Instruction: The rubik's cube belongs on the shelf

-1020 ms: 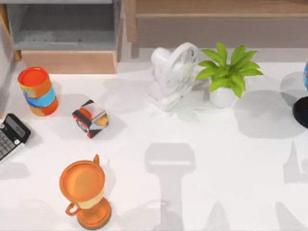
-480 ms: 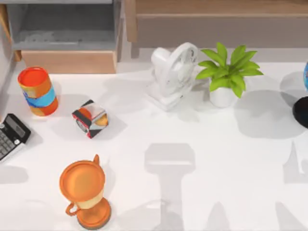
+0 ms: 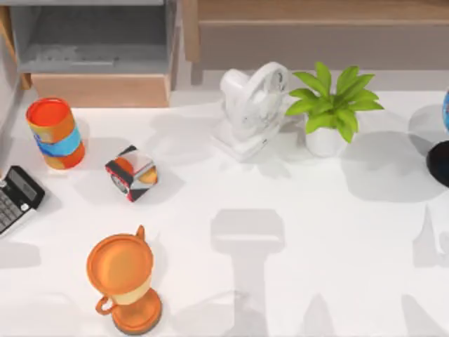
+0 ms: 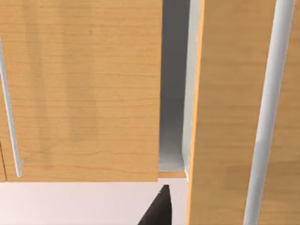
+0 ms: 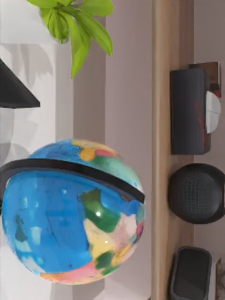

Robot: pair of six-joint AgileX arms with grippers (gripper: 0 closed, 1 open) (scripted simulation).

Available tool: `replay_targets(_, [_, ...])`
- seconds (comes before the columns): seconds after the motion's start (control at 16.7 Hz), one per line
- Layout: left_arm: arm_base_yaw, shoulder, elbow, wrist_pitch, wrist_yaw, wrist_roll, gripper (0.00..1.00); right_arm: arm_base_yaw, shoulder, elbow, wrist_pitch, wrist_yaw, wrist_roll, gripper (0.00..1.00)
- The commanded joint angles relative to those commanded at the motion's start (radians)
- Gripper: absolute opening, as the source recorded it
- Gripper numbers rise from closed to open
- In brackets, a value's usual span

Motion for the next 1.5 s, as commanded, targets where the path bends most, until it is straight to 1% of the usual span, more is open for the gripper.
replay_targets(0.06, [0.000, 0.000, 0.000, 0.000, 0.000, 0.000, 0.98, 0.000, 0.000, 0.000, 0.000, 0.000, 0.000, 1.00])
replay_targets(0.12, [0.000, 0.000, 0.000, 0.000, 0.000, 0.000, 1.00, 0.000, 0.000, 0.000, 0.000, 0.000, 0.000, 1.00])
replay_targets(0.66, [0.001, -0.001, -0.001, 0.002, 0.001, 0.001, 1.00, 0.000, 0.000, 0.000, 0.000, 0.000, 0.000, 1.00])
replay_targets(1.08, [0.048, -0.022, -0.061, 0.037, 0.049, 0.003, 1.00, 0.000, 0.000, 0.000, 0.000, 0.000, 0.000, 1.00])
replay_targets(1.38, [0.046, -0.016, -0.055, 0.031, 0.044, 0.003, 1.00, 0.000, 0.000, 0.000, 0.000, 0.000, 0.000, 1.00])
replay_targets(1.5, [0.066, -0.014, -0.036, 0.008, 0.022, 0.004, 1.00, 0.000, 0.000, 0.000, 0.000, 0.000, 0.000, 1.00])
